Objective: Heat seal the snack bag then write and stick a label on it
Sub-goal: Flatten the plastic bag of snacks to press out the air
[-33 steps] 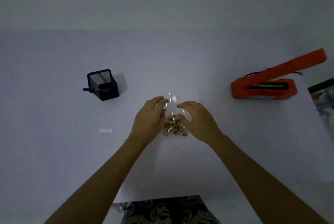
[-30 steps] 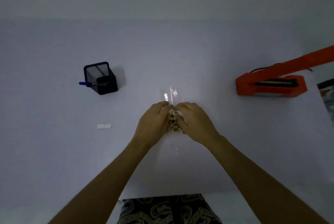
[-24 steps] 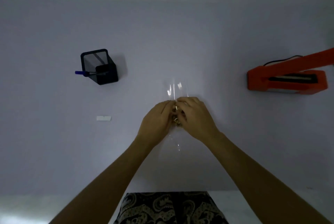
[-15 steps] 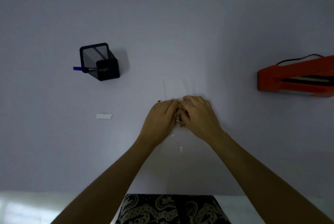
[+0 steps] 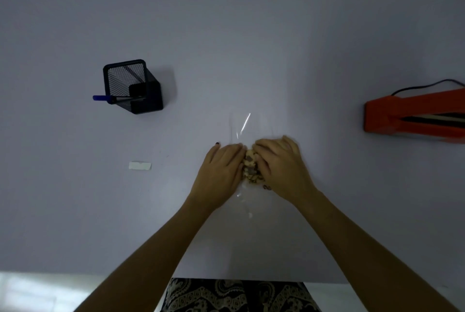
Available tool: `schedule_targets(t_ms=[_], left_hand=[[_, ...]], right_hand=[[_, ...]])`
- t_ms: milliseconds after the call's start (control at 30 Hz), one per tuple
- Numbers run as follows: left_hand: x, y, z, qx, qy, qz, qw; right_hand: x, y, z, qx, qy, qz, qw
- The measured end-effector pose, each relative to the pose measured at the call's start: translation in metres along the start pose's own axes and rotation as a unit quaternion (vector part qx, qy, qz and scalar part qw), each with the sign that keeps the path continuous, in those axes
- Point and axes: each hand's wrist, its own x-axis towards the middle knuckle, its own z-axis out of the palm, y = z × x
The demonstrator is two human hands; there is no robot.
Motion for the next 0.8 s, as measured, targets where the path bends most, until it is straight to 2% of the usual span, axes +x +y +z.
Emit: schedule_targets(t_ms=[133, 300, 367, 500, 567, 667, 800], left_hand=[[-0.003, -0.004, -0.001, -0.003, -0.009, -0.007, 1.0], [-0.005, -0.004, 0.001, -0.007, -0.02, -0.014, 1.0], [-0.006, -0.005, 0.003, -0.003, -0.021, -0.013, 1.0], [-0.008, -0.007, 0.006, -0.014, -0.02, -0.016, 1.0], [-0.008, -0.007, 0.005, -0.021, -0.025, -0.023, 0.999], [-0.008, -0.008, 0.006, -0.034, -0.037, -0.027, 0.998], [-0.009, -0.013, 0.008, -0.046, -0.041, -0.033, 0.998]], right_hand=[[-0.011, 0.023, -0.005, -0.003, 0.011, 0.01, 1.0], [-0.008, 0.019, -0.006, 0.015, 0.06, 0.007, 0.998], [-0.003, 0.012, -0.003, 0.027, 0.038, -0.024, 0.999], [-0.006, 0.02, 0.003, -0.011, -0.088, -0.064, 0.994], [-0.011, 0.036, 0.001, -0.038, -0.122, -0.064, 0.99], [-0.016, 0.053, -0.005, -0.05, -0.11, -0.052, 0.991], [-0.007, 0.042, -0.01, -0.033, -0.073, -0.064, 0.995]])
